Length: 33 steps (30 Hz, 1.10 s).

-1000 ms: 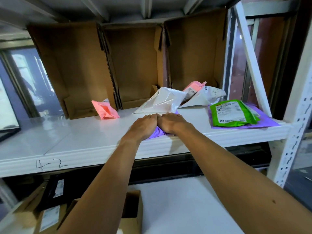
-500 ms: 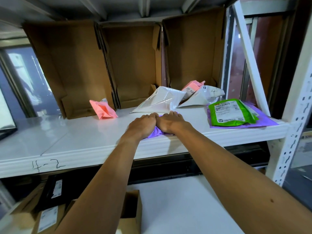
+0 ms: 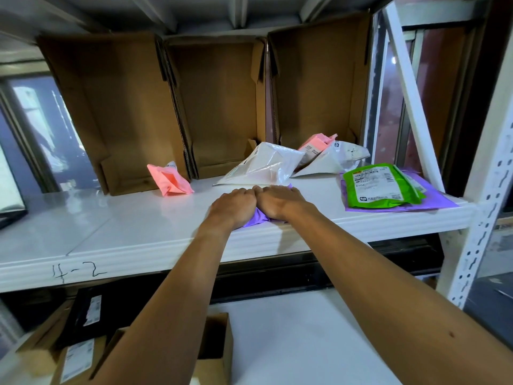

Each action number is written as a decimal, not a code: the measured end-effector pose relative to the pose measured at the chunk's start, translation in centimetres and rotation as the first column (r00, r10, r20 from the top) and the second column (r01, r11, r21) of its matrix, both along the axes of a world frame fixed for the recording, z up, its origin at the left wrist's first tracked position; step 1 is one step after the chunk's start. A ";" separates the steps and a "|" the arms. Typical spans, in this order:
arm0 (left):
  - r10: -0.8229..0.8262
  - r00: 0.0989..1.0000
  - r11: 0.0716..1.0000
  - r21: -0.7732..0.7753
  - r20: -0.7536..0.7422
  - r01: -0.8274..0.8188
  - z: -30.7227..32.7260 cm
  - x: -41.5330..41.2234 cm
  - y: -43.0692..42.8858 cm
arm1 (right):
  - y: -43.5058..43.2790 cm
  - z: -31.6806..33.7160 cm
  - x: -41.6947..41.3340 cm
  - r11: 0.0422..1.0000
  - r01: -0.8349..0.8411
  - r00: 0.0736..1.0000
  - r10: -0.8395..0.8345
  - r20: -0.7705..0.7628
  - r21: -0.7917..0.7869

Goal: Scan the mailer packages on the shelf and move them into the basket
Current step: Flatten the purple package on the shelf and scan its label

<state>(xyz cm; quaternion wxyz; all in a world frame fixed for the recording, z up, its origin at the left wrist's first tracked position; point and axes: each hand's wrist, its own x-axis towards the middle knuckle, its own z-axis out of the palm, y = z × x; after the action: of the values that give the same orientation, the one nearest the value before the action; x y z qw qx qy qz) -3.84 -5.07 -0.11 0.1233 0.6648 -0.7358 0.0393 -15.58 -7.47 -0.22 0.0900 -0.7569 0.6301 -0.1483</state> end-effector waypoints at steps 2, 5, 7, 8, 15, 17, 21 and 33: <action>-0.001 1.000 1.000 -0.021 -0.030 0.001 -0.1 -0.1 0.0 | 0.4 0.2 -0.1 0.999 -0.042 0.999 0.042 0.028 0.002; -0.024 1.000 0.999 -0.033 -0.004 0.024 -0.3 0.4 -0.7 | 1.4 0.8 -0.6 0.995 -0.094 0.992 0.091 0.082 0.028; -0.044 0.999 0.999 -0.017 -0.011 0.044 -0.4 0.8 -1.1 | 1.9 1.2 -0.8 0.993 -0.113 0.989 0.108 0.098 0.045; -0.053 0.998 0.999 -0.008 -0.014 0.053 -0.5 0.9 -1.1 | 2.0 1.3 -0.8 0.992 -0.118 0.988 0.111 0.106 0.054; -0.053 0.998 0.999 -0.014 -0.029 0.053 -0.4 0.4 -1.0 | 1.4 1.2 -1.0 0.983 -0.153 0.980 0.139 0.140 0.097; -0.056 0.998 0.998 -0.008 -0.036 0.055 -0.5 0.5 -1.2 | 1.2 1.2 -1.0 0.981 -0.166 0.979 0.152 0.135 0.105; -0.054 0.998 0.999 0.008 -0.013 0.054 -0.7 0.8 -1.9 | 0.6 1.0 -0.9 0.979 -0.171 0.979 0.156 0.128 0.115; -0.045 0.997 0.997 0.055 -0.058 0.048 -0.8 0.9 -2.5 | 0.7 0.8 -0.8 0.987 -0.142 0.989 0.138 0.054 0.076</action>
<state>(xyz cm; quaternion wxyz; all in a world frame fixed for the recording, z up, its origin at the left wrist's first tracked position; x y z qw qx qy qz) -2.91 -7.54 -0.96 0.1261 0.6516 -0.7480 -0.0033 -16.42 -6.77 0.62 0.1455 -0.7912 0.5785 -0.1348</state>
